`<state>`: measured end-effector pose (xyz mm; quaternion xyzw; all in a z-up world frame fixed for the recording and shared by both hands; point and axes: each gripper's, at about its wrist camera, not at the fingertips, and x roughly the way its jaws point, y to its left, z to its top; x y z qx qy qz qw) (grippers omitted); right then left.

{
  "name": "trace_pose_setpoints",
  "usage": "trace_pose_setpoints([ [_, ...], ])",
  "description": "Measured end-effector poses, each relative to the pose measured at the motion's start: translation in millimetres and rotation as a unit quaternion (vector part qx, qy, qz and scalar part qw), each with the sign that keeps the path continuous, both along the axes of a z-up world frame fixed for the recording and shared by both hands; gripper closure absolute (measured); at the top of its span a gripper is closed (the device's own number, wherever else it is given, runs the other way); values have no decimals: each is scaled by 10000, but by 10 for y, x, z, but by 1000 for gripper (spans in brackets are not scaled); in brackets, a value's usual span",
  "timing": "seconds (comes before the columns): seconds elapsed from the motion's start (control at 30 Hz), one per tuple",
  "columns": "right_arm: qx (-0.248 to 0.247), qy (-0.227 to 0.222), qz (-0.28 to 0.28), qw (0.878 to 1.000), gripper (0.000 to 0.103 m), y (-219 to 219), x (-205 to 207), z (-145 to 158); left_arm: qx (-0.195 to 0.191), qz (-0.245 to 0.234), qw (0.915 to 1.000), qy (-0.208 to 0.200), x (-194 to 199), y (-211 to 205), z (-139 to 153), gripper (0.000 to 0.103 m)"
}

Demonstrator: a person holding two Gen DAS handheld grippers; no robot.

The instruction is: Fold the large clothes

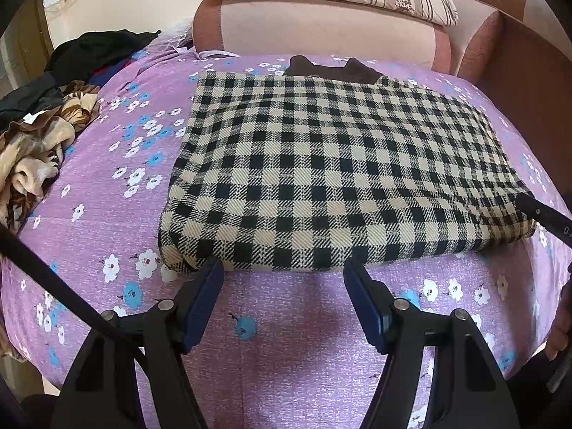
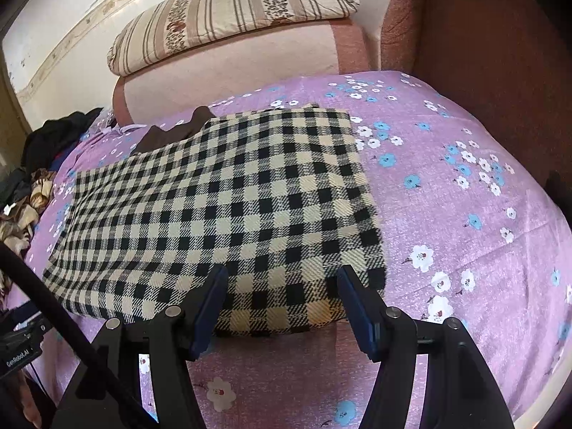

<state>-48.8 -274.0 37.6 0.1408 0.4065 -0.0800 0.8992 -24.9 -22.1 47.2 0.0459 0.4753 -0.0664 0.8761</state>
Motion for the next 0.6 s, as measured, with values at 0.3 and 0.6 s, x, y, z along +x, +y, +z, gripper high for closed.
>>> trace_pose_setpoints([
  [0.3,235,-46,-314,9992,35,-191,-48,9,-87,-22,9999,77,39,-46,-7,34],
  [0.6,874,-105,-1052,9906,33,-649,-144,-66,-234,-301,9993,31,401,-464,24,34],
])
